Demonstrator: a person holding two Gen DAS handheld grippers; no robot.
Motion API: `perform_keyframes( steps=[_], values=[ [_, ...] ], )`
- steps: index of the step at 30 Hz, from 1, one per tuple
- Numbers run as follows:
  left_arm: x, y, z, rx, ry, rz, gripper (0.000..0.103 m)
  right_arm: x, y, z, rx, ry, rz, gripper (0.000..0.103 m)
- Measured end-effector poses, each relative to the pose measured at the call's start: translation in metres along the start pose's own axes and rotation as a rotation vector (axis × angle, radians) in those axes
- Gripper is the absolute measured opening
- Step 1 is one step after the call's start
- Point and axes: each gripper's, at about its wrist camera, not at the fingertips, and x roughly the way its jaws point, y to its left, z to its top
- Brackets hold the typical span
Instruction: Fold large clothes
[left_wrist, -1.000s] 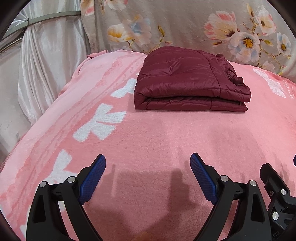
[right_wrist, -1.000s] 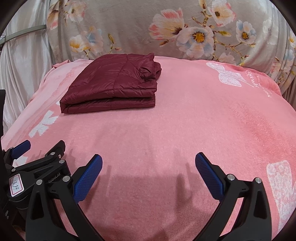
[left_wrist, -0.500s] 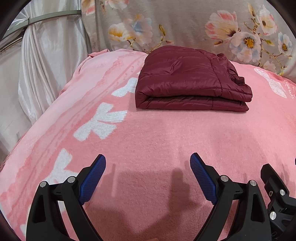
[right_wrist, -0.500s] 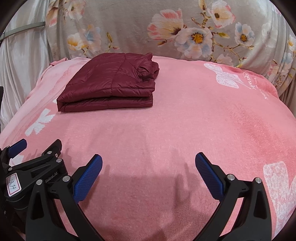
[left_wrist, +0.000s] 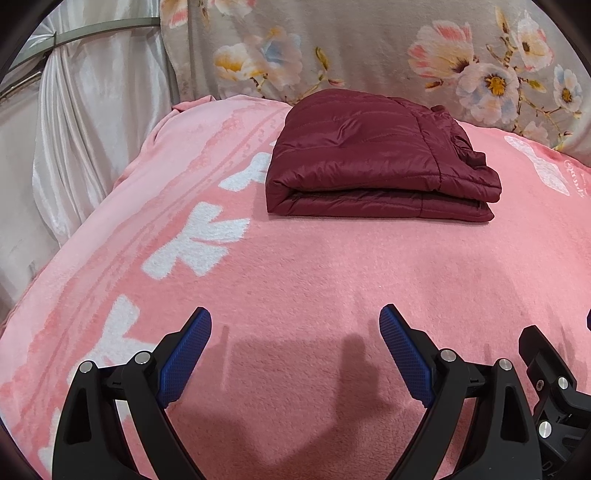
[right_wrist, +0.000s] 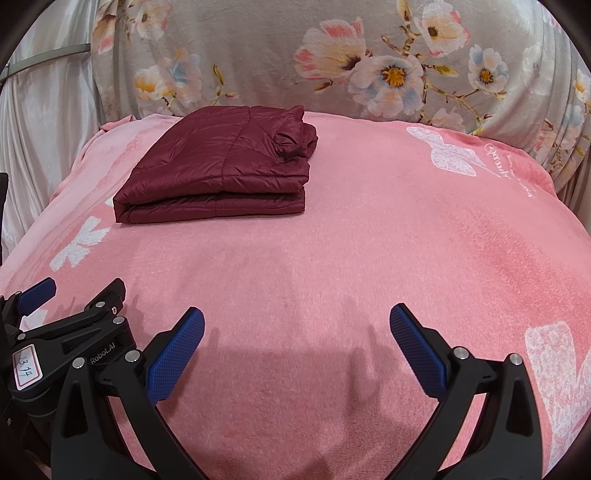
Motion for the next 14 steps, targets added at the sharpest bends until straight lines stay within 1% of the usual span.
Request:
perform_keyframes(
  steps=[3,7,14],
  values=[
    [0.0002,0.0006,0.0003,0.000,-0.003,-0.001,0.089,-0.0003,0.0006,-0.0001,0.001,-0.001,0.001,0.098],
    [-0.0010,-0.0013,0.0004,0.006,-0.008,-0.005,0.085,-0.0004,0.0022,-0.0003,-0.001,0.000,-0.002,0.098],
    [-0.0031,-0.0040,0.0005,0.008,-0.012,0.000,0.083,-0.0005,0.0001,-0.0002,-0.002,-0.001,0.001,0.098]
  ],
)
